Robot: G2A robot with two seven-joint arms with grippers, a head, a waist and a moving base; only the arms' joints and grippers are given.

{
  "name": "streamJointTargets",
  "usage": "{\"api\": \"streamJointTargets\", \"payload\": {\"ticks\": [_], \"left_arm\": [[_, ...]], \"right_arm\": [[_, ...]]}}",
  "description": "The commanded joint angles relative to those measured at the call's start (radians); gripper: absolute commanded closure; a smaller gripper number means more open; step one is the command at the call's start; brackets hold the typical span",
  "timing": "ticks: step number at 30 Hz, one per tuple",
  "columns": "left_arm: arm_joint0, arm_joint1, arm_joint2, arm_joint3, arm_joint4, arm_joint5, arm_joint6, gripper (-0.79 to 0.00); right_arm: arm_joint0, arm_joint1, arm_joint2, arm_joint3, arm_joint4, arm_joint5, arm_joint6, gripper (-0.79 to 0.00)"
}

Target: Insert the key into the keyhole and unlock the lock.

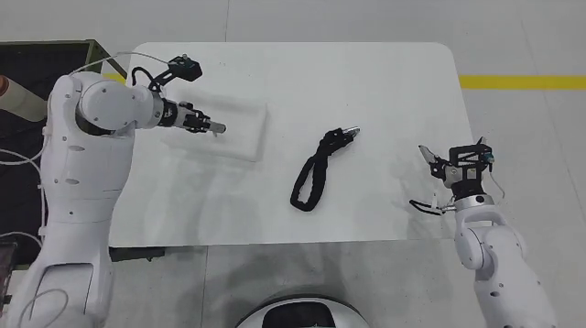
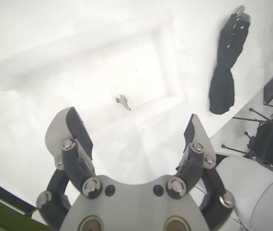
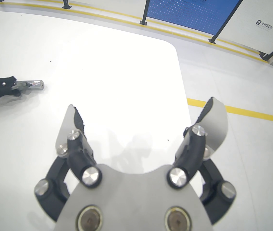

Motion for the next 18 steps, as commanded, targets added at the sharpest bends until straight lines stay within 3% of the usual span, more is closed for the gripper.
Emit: {"api": "streamJointTargets", "payload": {"ticks": [1,5,8,18], "left_arm": [[-0.035,0.007,0.063,0.036,-0.006,0.02,0.0,-0.416],[-0.076,0.02,0.121,0.084,-0.028,0.053,0.0,-0.286],[-0.096,0.031,0.162,0.102,-0.029,0.075,0.0,-0.259],[-0.107,0.044,0.22,0.083,0.019,0.154,0.0,-0.283]], "right_arm": [[0.0,0.0,0.0,0.0,0.0,0.0,0.0,-0.785],[0.0,0.0,0.0,0.0,0.0,0.0,0.0,-0.785],[0.0,0.0,0.0,0.0,0.0,0.0,0.0,-0.785],[0.0,0.0,0.0,0.0,0.0,0.0,0.0,-0.785]]}}
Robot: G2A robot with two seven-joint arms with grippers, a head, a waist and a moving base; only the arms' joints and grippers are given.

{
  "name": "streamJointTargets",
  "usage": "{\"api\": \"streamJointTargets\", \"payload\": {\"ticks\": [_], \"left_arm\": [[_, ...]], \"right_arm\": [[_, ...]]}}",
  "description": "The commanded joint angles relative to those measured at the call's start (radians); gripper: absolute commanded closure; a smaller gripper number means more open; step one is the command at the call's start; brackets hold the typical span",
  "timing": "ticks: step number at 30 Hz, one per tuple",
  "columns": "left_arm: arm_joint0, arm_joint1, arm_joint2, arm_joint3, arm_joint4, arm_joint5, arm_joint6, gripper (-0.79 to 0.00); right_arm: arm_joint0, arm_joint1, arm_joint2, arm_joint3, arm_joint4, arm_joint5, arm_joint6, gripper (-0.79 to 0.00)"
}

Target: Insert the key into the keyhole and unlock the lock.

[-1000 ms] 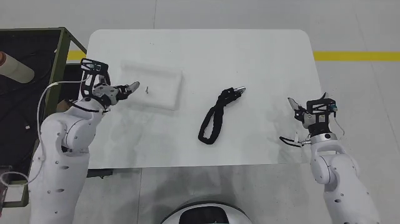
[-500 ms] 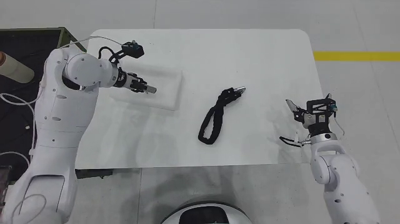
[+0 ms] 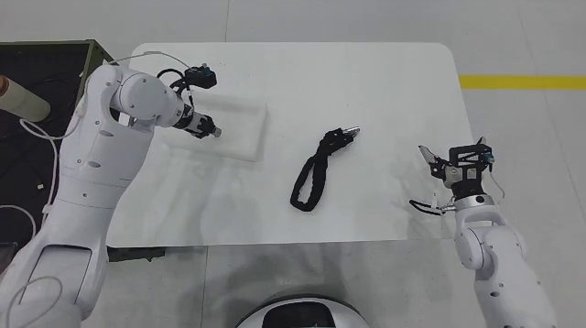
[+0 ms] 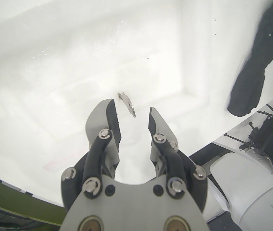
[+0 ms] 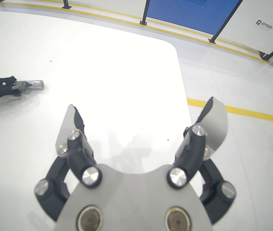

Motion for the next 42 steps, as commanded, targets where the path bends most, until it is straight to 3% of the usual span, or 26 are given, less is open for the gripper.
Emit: {"api": "streamJointTargets", "payload": {"ticks": [1,9,18,22,26,27,28,29,42], "left_arm": [[-0.001,0.001,0.004,0.0,0.0,0.003,0.0,-0.28],[-0.02,-0.002,0.036,0.016,0.019,0.026,0.001,-0.219],[-0.039,-0.012,0.065,0.034,0.028,0.042,0.002,-0.249],[-0.047,-0.016,0.077,0.046,0.045,0.049,0.003,-0.163],[-0.055,-0.021,0.097,0.058,0.07,0.059,0.001,-0.172],[-0.056,-0.023,0.105,0.059,0.089,0.064,0.004,-0.142],[-0.057,-0.025,0.111,0.061,0.098,0.069,0.008,-0.043],[-0.058,-0.027,0.113,0.063,0.098,0.074,0.01,0.0],[-0.045,-0.02,0.092,0.011,0.177,0.083,0.0,0.0]], "right_arm": [[0.0,0.0,0.0,0.0,0.0,0.0,0.0,-0.785],[0.0,0.0,0.0,0.0,0.0,0.0,0.0,-0.785],[0.0,0.0,0.0,0.0,0.0,0.0,0.0,-0.785],[0.0,0.0,0.0,0.0,0.0,0.0,0.0,-0.785],[0.0,0.0,0.0,0.0,0.0,0.0,0.0,-0.785],[0.0,0.0,0.0,0.0,0.0,0.0,0.0,-0.785],[0.0,0.0,0.0,0.0,0.0,0.0,0.0,-0.785],[0.0,0.0,0.0,0.0,0.0,0.0,0.0,-0.785],[0.0,0.0,0.0,0.0,0.0,0.0,0.0,-0.785]]}}
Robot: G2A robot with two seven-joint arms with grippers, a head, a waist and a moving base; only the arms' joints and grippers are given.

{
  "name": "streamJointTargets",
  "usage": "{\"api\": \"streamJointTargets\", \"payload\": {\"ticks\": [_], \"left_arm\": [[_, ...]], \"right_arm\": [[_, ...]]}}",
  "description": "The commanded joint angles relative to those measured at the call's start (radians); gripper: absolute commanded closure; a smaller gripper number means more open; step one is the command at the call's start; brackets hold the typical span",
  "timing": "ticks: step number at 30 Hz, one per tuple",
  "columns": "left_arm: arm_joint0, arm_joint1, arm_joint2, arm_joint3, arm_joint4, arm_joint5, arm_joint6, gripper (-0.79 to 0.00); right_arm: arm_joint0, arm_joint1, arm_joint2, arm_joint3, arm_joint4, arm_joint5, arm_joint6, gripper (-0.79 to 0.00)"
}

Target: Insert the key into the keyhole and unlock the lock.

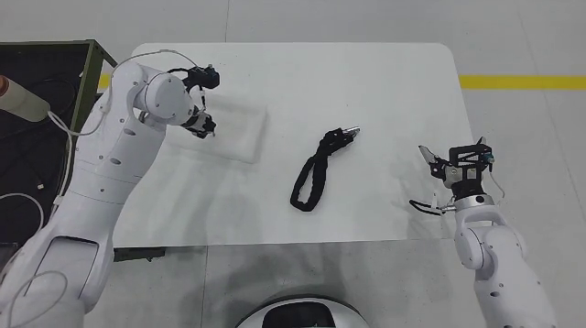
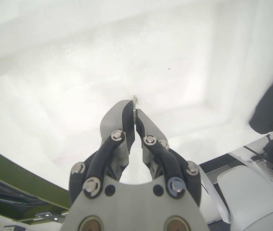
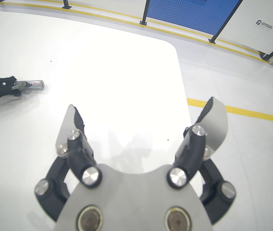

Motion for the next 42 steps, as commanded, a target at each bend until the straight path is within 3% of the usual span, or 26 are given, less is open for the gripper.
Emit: {"api": "streamJointTargets", "payload": {"ticks": [1,7,12,17,20,22,25,32,42], "left_arm": [[0.004,0.003,-0.001,-0.012,0.015,0.003,0.0,0.0],[0.031,0.021,-0.04,-0.112,0.05,0.011,0.0,0.0],[0.086,0.036,-0.138,-0.188,-0.02,0.008,0.044,0.0],[0.173,0.054,-0.322,-0.2,-0.318,-0.111,0.132,0.0],[0.232,0.063,-0.427,-0.146,-0.547,-0.24,0.191,0.0],[0.255,0.067,-0.464,-0.069,-0.729,-0.339,0.16,0.0],[0.251,0.069,-0.477,0.027,-0.892,-0.398,0.158,0.0],[0.242,0.084,-0.4,0.191,-1.23,-0.423,0.183,0.0],[0.255,0.094,-0.367,0.222,-1.292,-0.438,0.198,0.0]], "right_arm": [[0.0,0.0,0.0,0.0,0.0,0.0,0.0,-0.785],[0.0,0.0,0.0,0.0,0.0,0.0,0.0,-0.785],[0.0,0.0,0.0,0.0,0.0,0.0,0.0,-0.785],[0.0,0.0,0.0,0.0,0.0,0.0,0.0,-0.785],[0.0,0.0,0.0,0.0,0.0,0.0,0.0,-0.785],[0.0,0.0,0.0,0.0,0.0,0.0,0.0,-0.785],[0.0,0.0,0.0,0.0,0.0,0.0,0.0,-0.785],[0.0,0.0,0.0,0.0,0.0,0.0,0.0,-0.785],[0.0,0.0,0.0,0.0,0.0,0.0,0.0,-0.785]]}}
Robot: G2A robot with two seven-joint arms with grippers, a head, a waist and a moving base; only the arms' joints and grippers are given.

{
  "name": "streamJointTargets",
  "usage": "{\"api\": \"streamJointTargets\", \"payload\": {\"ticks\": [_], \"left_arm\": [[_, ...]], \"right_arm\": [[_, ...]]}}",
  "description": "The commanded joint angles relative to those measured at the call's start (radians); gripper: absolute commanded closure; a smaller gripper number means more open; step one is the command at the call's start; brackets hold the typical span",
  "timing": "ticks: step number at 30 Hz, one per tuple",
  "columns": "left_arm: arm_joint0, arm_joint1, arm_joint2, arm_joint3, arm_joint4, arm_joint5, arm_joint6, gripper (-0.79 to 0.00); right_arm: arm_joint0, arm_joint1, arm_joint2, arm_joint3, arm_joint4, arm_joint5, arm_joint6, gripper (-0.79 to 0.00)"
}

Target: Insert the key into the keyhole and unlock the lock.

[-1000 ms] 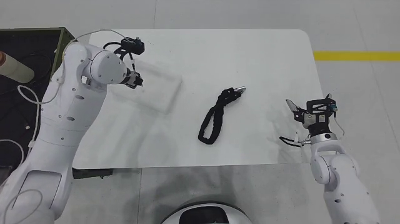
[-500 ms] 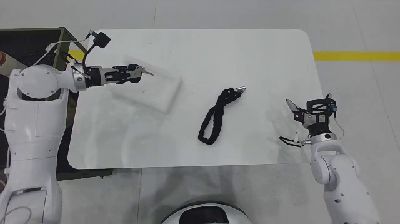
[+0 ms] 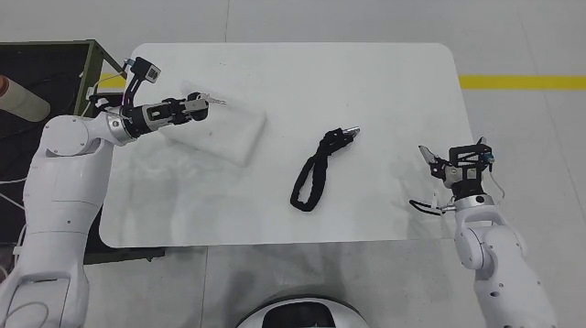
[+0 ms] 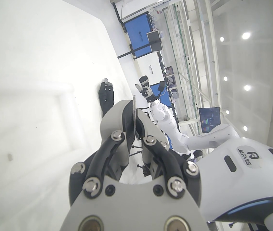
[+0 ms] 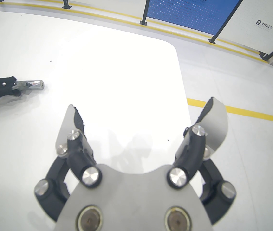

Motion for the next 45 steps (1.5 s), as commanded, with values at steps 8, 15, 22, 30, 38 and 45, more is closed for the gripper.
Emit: {"api": "streamJointTargets", "payload": {"ticks": [8,15,22,30,38,45], "left_arm": [[0.0,0.0,0.0,0.0,0.0,0.0,0.0,0.0],[0.0,0.0,0.0,0.0,0.0,0.0,0.0,0.0],[0.0,0.0,0.0,0.0,0.0,0.0,0.0,0.0],[0.0,0.0,0.0,0.0,0.0,0.0,0.0,0.0],[0.0,0.0,0.0,0.0,0.0,0.0,0.0,0.0],[0.0,0.0,0.0,0.0,0.0,0.0,0.0,0.0]], "right_arm": [[0.0,0.0,0.0,0.0,0.0,0.0,0.0,-0.785],[0.0,0.0,0.0,0.0,0.0,0.0,0.0,-0.785],[-0.004,-0.001,-0.015,-0.025,0.044,-0.061,0.032,-0.785],[0.096,-0.011,-0.175,-0.17,0.116,-0.202,0.258,-0.785],[0.276,-0.041,-0.349,-0.175,0.194,-0.14,0.578,-0.785],[0.324,-0.051,-0.37,-0.174,0.25,-0.078,0.707,-0.785]]}}
